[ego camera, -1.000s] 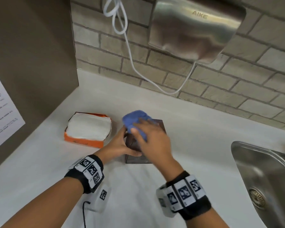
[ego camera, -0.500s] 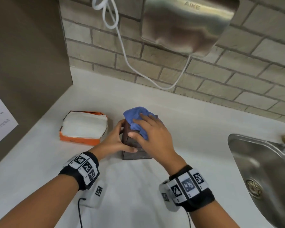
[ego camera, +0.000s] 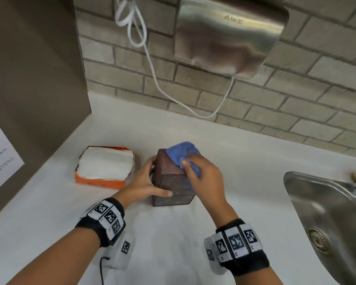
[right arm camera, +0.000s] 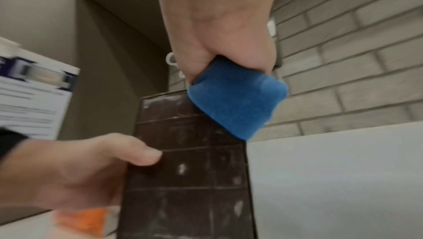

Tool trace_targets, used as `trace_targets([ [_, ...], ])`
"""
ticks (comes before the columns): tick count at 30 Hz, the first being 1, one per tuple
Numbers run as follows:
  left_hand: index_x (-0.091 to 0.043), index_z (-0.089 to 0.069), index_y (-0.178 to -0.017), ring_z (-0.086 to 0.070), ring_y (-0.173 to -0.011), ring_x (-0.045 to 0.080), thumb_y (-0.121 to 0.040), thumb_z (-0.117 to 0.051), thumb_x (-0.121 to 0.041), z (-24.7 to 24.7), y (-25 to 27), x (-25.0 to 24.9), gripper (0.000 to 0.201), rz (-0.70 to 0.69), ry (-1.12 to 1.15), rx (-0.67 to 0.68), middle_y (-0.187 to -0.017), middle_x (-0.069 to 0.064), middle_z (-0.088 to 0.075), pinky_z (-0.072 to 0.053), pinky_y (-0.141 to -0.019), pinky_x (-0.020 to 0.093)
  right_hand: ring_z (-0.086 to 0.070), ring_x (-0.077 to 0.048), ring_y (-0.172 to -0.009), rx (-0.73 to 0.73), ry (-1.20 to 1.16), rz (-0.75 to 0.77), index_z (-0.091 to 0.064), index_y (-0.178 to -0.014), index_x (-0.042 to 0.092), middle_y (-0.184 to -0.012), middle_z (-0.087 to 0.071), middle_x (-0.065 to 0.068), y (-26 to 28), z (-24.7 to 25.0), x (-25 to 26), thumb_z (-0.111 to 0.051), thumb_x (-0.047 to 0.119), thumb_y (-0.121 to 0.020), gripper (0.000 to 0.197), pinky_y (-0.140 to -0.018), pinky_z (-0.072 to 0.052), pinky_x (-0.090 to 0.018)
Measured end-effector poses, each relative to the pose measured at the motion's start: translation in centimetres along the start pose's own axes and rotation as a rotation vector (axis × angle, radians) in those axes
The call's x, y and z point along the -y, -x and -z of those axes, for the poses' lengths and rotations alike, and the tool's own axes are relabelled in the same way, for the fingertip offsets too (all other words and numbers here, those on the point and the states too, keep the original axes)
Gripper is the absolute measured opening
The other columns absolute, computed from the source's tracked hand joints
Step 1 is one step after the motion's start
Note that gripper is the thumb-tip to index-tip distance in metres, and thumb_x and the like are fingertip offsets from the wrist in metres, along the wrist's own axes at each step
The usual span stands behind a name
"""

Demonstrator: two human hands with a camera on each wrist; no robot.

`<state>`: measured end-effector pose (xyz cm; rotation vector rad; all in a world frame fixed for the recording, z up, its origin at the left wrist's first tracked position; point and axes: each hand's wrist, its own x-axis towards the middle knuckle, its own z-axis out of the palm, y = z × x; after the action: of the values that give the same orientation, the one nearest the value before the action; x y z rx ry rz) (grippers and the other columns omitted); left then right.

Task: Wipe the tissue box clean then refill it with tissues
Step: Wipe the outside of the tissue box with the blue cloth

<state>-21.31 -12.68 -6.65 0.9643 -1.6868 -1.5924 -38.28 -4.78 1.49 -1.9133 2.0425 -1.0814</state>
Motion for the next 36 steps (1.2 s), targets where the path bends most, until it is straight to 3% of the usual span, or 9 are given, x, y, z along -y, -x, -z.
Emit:
trace_targets([
  [5,-0.032,-0.045,-0.128,-0.056,-0.113,-0.007,-0.049,-0.091,-0.023,0.2,0.5,0.0,0.092,-0.001,-0.017,-0.013,-0.122,-0.019,-0.059,-0.048,-0.091,0.019,-0.060,-0.020,-0.112,-0.024,0.222,0.122,-0.072,-0.101,0.022,-0.116,-0.069,0.001,0.7,-3.3,3.0,-0.049,0.037,-0.091,0.029,-0.096,-0.046,-0.030],
  [7,-0.032,-0.055,-0.115,-0.060,-0.104,-0.008,-0.058,-0.086,-0.022,0.2,0.8,-0.2,0.066,-0.022,-0.086,-0.013,-0.108,-0.023,-0.067,-0.046,-0.086,0.017,-0.058,-0.016,-0.116,0.023,0.168,0.204,-0.071,-0.102,0.025,-0.119,-0.068,0.002,1.4,-4.0,3.9,-0.047,0.041,-0.092,0.031,-0.102,-0.043,-0.032],
  [9,-0.030,-0.053,-0.121,-0.059,-0.106,-0.011,-0.061,-0.088,-0.004,-0.1,0.7,-0.2,0.074,-0.022,-0.043,0.003,-0.111,-0.024,-0.066,-0.046,-0.085,0.012,-0.058,-0.011,-0.114,0.003,0.086,0.191,-0.071,-0.102,0.025,-0.118,-0.069,0.004,1.5,-2.8,2.6,-0.050,0.039,-0.093,0.027,-0.100,-0.043,-0.028],
  [14,-0.037,-0.034,-0.136,-0.053,-0.113,-0.013,-0.052,-0.094,-0.005,-0.1,0.8,-0.3,0.108,0.023,0.085,0.017,-0.132,-0.010,-0.052,-0.049,-0.088,0.014,-0.064,-0.008,-0.097,-0.070,-0.262,-0.296,-0.071,-0.097,0.024,-0.097,-0.070,0.009,1.1,1.9,-1.9,-0.054,0.038,-0.093,0.022,-0.075,-0.043,-0.008],
  [19,-0.031,-0.037,-0.140,-0.056,-0.126,0.013,-0.055,-0.093,-0.010,1.1,2.5,-0.6,0.104,0.060,0.223,-0.020,-0.134,-0.003,-0.060,-0.046,-0.104,0.035,-0.057,-0.020,-0.110,-0.210,-1.112,-0.764,-0.059,-0.114,0.022,-0.127,-0.057,0.002,2.0,4.5,-4.1,-0.049,0.044,-0.092,0.033,-0.089,-0.048,-0.034],
  [23,-0.021,-0.043,-0.139,-0.059,-0.124,0.024,-0.059,-0.092,-0.014,1.5,3.8,-1.5,0.094,0.085,0.454,0.029,-0.131,0.006,-0.064,-0.052,-0.098,0.036,-0.066,-0.032,-0.105,0.083,-1.502,-0.784,-0.056,-0.122,0.034,-0.126,-0.064,-0.006,5.7,4.1,-6.7,-0.084,0.065,-0.038,0.094,-0.088,-0.054,-0.048],
  [25,-0.013,-0.050,-0.135,-0.060,-0.122,0.028,-0.053,-0.095,-0.023,1.2,4.2,-2.2,0.094,0.106,0.601,0.052,-0.130,0.011,-0.065,-0.055,-0.093,0.036,-0.067,-0.026,-0.105,0.132,-1.523,-0.758,-0.058,-0.119,0.036,-0.119,-0.068,-0.002,7.3,3.1,-6.6,-0.089,0.061,-0.030,0.097,-0.089,-0.053,-0.045],
  [29,-0.005,-0.055,-0.129,-0.065,-0.114,0.030,-0.050,-0.096,-0.021,0.2,4.7,-3.3,0.091,0.116,0.740,0.103,-0.127,0.018,-0.065,-0.057,-0.088,0.036,-0.057,-0.027,-0.122,0.270,-1.535,-0.666,-0.039,-0.139,0.030,-0.139,-0.053,-0.003,8.2,0.8,-3.8,-0.087,0.036,-0.058,0.094,-0.093,-0.053,-0.040],
  [36,-0.007,-0.052,-0.131,-0.062,-0.118,0.030,-0.051,-0.096,-0.024,0.4,5.1,-3.8,0.093,0.109,0.584,0.200,-0.124,0.014,-0.067,-0.054,-0.090,0.034,-0.063,-0.035,-0.111,0.325,-1.286,-0.683,-0.046,-0.134,0.018,-0.126,-0.064,-0.013,6.5,0.7,-3.7,-0.096,0.025,-0.041,0.106,-0.084,-0.055,-0.047],
])
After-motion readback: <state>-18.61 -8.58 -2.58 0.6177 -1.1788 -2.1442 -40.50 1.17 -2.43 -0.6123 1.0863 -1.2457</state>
